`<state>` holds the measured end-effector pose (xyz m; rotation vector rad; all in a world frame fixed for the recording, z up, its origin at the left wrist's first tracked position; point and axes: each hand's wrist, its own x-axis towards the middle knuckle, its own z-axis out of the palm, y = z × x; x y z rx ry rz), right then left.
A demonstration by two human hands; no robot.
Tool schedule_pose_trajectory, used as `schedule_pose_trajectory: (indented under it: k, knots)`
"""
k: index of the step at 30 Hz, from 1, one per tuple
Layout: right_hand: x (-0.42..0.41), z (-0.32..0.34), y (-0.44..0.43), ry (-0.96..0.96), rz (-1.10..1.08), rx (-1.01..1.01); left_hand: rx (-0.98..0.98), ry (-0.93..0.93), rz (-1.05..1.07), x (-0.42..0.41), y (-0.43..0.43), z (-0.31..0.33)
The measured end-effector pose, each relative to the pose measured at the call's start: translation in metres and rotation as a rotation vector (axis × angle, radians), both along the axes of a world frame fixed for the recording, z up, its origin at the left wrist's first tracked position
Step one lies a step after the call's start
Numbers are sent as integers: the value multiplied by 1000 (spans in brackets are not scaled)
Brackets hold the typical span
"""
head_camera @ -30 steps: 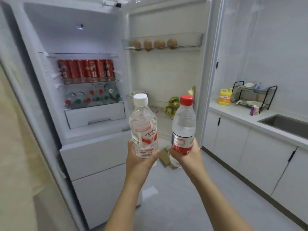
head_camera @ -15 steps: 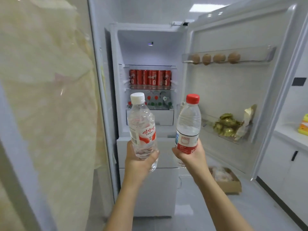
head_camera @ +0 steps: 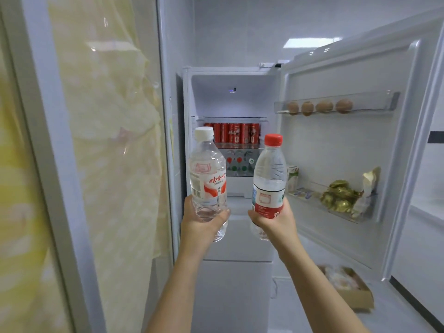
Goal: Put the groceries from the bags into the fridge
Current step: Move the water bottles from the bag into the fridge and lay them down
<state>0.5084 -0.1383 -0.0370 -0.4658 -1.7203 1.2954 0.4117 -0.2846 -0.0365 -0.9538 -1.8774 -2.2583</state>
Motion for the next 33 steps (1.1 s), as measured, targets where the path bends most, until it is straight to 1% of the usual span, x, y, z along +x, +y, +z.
schedule_pose_trajectory:
  k: [15,24,33]
  knots:
    - [1,-13,1,-7,12,-52,-24,-38,-11,6,6,-8]
    - [3,-27,25,-4,38,-56,-34,-97,86,12,24,-24]
    - [-24,-40,61,-21,29,-82,-92,-96,90,-11,58,-36]
